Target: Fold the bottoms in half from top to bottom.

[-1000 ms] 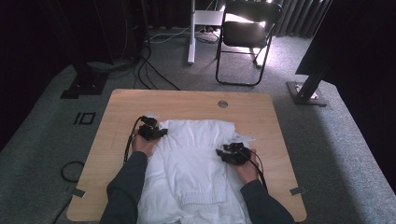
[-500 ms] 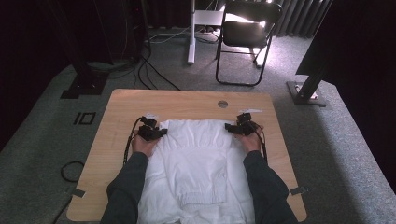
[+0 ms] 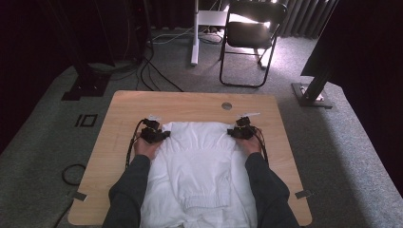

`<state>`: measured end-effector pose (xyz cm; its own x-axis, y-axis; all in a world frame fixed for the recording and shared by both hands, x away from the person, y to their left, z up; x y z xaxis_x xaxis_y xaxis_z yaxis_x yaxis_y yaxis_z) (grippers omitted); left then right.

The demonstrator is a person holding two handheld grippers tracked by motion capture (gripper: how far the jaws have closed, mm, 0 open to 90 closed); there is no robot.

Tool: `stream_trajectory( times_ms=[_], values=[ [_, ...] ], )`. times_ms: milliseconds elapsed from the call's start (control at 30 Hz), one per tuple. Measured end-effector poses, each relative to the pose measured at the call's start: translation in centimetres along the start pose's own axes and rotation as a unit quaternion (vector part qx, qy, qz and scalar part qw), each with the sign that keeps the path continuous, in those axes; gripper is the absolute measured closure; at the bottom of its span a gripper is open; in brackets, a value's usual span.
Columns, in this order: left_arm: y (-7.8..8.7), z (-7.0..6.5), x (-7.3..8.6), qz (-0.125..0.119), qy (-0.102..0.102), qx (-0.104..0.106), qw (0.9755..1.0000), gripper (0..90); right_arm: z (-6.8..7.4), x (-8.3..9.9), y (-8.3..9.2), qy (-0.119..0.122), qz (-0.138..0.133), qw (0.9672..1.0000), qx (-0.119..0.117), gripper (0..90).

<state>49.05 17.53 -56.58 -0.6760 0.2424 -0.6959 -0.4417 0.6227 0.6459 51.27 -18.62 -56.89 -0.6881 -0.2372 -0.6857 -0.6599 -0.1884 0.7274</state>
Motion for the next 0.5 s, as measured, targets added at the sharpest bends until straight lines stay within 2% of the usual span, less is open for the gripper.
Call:
stream_trajectory(
  times_ms=[67, 100, 200, 233, 300, 367, 400, 433, 467, 500],
  values=[
    [0.0, -0.1, 0.0, -0.001, 0.003, -0.002, 1.0, 69.2, 0.1, 0.0, 0.0, 0.001, 0.009, 0.9999, -0.006, 84.4],
    [0.0, 0.0, 0.0, -0.001, 0.005, -0.001, 1.0, 69.6, 0.1, 0.0, 0.0, -0.004, 0.011, 0.9999, -0.013, 85.7],
    [0.2, 0.0, 0.0, -0.004, 0.02, 0.003, 0.9998, 73.1, -0.2, 0.0, 0.1, -0.021, 0.013, 0.9995, -0.02, 87.1],
    [0.4, -0.1, -0.1, -0.006, 0.02, 0.0, 0.9998, 75.4, -0.3, 0.0, 0.2, -0.023, 0.009, 0.9995, -0.019, 87.2],
    [0.8, -0.4, -0.5, -0.006, 0.006, -0.009, 0.9999, 78.1, -0.5, -0.2, 0.8, -0.026, -0.005, 0.9995, -0.016, 87.3],
    [0.8, -0.4, -0.5, -0.006, 0.006, -0.009, 0.9999, 79.0, -0.6, -0.5, 1.2, -0.027, -0.014, 0.9994, -0.016, 87.3],
    [2.0, -1.0, -1.4, -0.025, -0.007, -0.01, 0.9996, 79.9, -0.7, -1.2, 2.3, -0.019, -0.035, 0.9991, -0.013, 87.3],
    [2.6, -1.3, -1.8, -0.035, -0.009, -0.008, 0.9993, 80.0, -0.7, -1.5, 2.9, -0.013, -0.044, 0.9989, -0.01, 87.3],
    [2.6, -1.3, -1.8, -0.035, -0.009, -0.008, 0.9993, 80.1, -0.7, -1.9, 3.5, -0.006, -0.053, 0.9986, -0.006, 87.3],
    [3.8, -1.8, -2.7, -0.06, -0.015, -0.002, 0.9981, 80.1, -0.7, -2.3, 4.1, 0.001, -0.063, 0.998, -0.002, 87.4]
  ],
)
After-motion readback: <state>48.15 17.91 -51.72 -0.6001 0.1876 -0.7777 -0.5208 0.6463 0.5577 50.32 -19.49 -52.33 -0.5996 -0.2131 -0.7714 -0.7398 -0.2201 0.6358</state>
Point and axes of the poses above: each handheld gripper's, and its own axes: y roughly backward along the jaws, x roughly out of its underside, z roughly to its left, the point moved 3 cm from there along -y, roughly forward along the jaws, and after that the axes turned 14 degrees about x, right-handed, at the moved point
